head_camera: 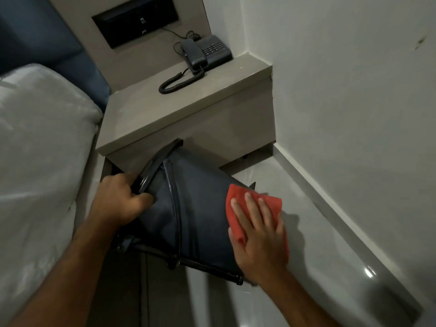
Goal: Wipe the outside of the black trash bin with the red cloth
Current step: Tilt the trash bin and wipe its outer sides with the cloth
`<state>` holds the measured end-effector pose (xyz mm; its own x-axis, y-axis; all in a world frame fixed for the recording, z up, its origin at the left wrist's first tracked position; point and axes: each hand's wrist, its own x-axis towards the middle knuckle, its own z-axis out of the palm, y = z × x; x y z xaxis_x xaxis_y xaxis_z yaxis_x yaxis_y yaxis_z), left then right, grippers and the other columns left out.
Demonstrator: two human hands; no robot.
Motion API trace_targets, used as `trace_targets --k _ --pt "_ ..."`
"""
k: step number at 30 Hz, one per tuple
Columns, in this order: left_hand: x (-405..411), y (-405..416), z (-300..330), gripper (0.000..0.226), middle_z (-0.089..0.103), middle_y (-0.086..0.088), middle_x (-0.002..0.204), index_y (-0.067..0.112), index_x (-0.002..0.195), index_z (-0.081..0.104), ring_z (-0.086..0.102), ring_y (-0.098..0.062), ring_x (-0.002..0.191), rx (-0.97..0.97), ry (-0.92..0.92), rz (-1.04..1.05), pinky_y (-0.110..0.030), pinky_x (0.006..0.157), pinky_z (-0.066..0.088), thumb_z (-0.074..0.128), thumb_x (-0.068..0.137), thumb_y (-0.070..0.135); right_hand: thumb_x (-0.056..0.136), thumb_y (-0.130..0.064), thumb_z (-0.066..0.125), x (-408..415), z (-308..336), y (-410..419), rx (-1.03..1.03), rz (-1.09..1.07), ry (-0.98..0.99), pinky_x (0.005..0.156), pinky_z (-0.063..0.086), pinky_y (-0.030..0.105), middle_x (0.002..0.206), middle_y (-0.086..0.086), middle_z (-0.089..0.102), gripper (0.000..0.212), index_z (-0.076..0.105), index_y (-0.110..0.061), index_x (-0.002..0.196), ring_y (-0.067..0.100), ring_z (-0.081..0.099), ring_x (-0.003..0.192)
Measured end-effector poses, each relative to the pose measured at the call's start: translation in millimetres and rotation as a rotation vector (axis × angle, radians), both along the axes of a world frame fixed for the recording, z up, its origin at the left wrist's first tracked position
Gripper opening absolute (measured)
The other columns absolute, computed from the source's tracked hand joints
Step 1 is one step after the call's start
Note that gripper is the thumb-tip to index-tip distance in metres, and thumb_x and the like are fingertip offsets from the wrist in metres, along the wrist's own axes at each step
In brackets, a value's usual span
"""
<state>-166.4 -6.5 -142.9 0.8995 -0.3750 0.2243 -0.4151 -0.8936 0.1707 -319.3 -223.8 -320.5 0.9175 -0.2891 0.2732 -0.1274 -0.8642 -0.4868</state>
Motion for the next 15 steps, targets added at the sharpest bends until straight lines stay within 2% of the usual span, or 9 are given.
trace_targets --k 3,5,8,10,12,14,15 --pt "-13 6 -3 0.040 0.060 -0.008 0.050 0.007 0.064 0.064 0.057 -0.026 0.047 -0.028 0.005 0.061 -0.039 0.046 0.049 0.058 0.054 0.045 0.093 -0.061 0.021 32 31 10 0.137 -0.179 0.111 0.110 0.028 0.068 0.162 0.004 0.037 0.068 0.021 -0.035 0.157 0.035 0.037 0.144" --pt "-17 -2 0 0.033 0.060 -0.008 0.051 0.008 0.064 0.063 0.057 -0.026 0.047 -0.010 0.023 0.058 -0.037 0.043 0.048 0.060 0.057 0.040 0.093 -0.060 0.023 42 48 33 0.169 -0.131 0.041 0.110 0.025 0.069 0.163 0.000 0.035 0.066 0.023 -0.038 0.155 0.033 0.034 0.146" --pt "-12 -29 9 0.029 0.055 -0.002 0.047 0.014 0.061 0.060 0.053 -0.019 0.043 0.057 -0.009 -0.004 -0.021 0.040 0.032 0.058 0.059 0.043 0.095 -0.056 0.034 31 57 66 0.257 0.003 -0.153 0.114 0.016 0.065 0.164 -0.009 0.031 0.058 0.032 -0.043 0.151 0.025 0.026 0.151" --pt "-13 -47 15 0.028 0.048 0.006 0.042 0.019 0.057 0.056 0.046 -0.010 0.038 0.087 -0.059 -0.066 -0.016 0.039 0.023 0.057 0.058 0.046 0.098 -0.057 0.032 13 42 65 0.301 0.050 -0.219 0.117 0.012 0.060 0.166 -0.014 0.025 0.056 0.031 -0.045 0.153 0.020 0.019 0.153" --pt "-14 -56 19 0.029 0.043 0.007 0.041 0.022 0.055 0.050 0.042 -0.008 0.037 0.104 -0.075 -0.136 -0.016 0.039 0.021 0.053 0.057 0.051 0.099 -0.060 0.025 -6 16 47 0.283 0.013 -0.248 0.117 0.019 0.059 0.166 -0.008 0.029 0.057 0.029 -0.044 0.154 0.022 0.023 0.153" --pt "-15 -56 19 0.031 0.042 0.005 0.042 0.021 0.054 0.045 0.042 -0.015 0.039 0.099 -0.068 -0.166 -0.021 0.044 0.024 0.049 0.054 0.053 0.098 -0.060 0.025 -15 -5 21 0.326 -0.172 -0.204 0.114 0.028 0.058 0.162 0.002 0.038 0.062 0.032 -0.036 0.155 0.028 0.033 0.148" --pt "-15 -55 19 0.033 0.043 0.002 0.043 0.020 0.054 0.045 0.044 -0.021 0.041 0.094 -0.068 -0.160 -0.024 0.046 0.027 0.048 0.053 0.053 0.095 -0.061 0.028 -12 -9 7 0.419 -0.289 -0.138 0.113 0.031 0.057 0.159 0.006 0.042 0.067 0.036 -0.030 0.154 0.031 0.037 0.144"
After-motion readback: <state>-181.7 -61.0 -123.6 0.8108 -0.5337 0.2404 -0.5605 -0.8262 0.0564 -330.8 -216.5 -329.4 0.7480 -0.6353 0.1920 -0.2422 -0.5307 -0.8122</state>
